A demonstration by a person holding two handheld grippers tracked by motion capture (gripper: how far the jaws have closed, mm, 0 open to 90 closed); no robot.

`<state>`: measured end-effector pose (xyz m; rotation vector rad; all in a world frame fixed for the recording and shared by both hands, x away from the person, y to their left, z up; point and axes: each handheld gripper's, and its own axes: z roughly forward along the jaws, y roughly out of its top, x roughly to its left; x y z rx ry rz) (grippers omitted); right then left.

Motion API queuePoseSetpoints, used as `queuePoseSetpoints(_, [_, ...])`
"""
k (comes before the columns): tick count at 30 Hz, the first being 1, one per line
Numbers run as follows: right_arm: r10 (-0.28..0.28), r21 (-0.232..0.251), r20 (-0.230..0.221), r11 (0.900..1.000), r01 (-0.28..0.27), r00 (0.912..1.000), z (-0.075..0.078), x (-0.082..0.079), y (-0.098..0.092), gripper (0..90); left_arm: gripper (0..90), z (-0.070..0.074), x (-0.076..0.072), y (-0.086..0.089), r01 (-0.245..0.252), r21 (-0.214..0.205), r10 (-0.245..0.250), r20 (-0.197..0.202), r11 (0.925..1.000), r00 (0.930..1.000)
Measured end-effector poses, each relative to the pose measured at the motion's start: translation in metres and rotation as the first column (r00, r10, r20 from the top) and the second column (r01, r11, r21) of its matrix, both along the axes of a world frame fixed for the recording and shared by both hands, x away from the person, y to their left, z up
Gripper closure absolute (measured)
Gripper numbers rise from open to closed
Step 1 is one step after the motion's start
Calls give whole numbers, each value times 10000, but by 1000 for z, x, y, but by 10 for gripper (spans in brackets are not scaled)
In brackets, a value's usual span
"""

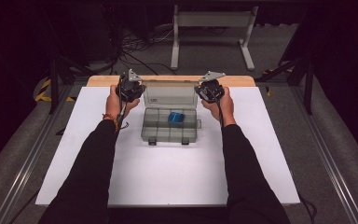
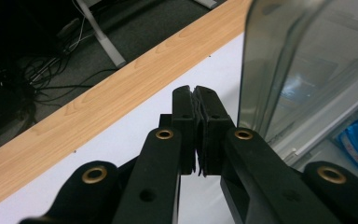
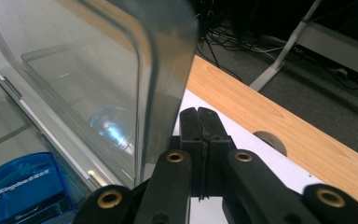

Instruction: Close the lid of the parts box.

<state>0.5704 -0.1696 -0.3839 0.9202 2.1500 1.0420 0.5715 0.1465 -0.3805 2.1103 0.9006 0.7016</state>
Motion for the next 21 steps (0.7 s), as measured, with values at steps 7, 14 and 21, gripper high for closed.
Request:
queuePoseSetpoints(7, [29, -3, 179, 10000, -29, 9998, 7, -11, 0, 900, 871, 11, -13, -1, -13, 38, 12, 269, 10000, 9996])
queuePoseSetpoints(14, [-100, -80, 368, 9999, 103, 9993, 10, -23, 2, 900, 872, 18, -25, -1, -130, 106, 125, 468, 9999, 9988])
queuePoseSetpoints(21, [-178, -34, 377, 9998, 180, 9991, 12, -31, 4, 900, 875, 20, -35, 0, -128, 193, 116, 576, 9997, 9983])
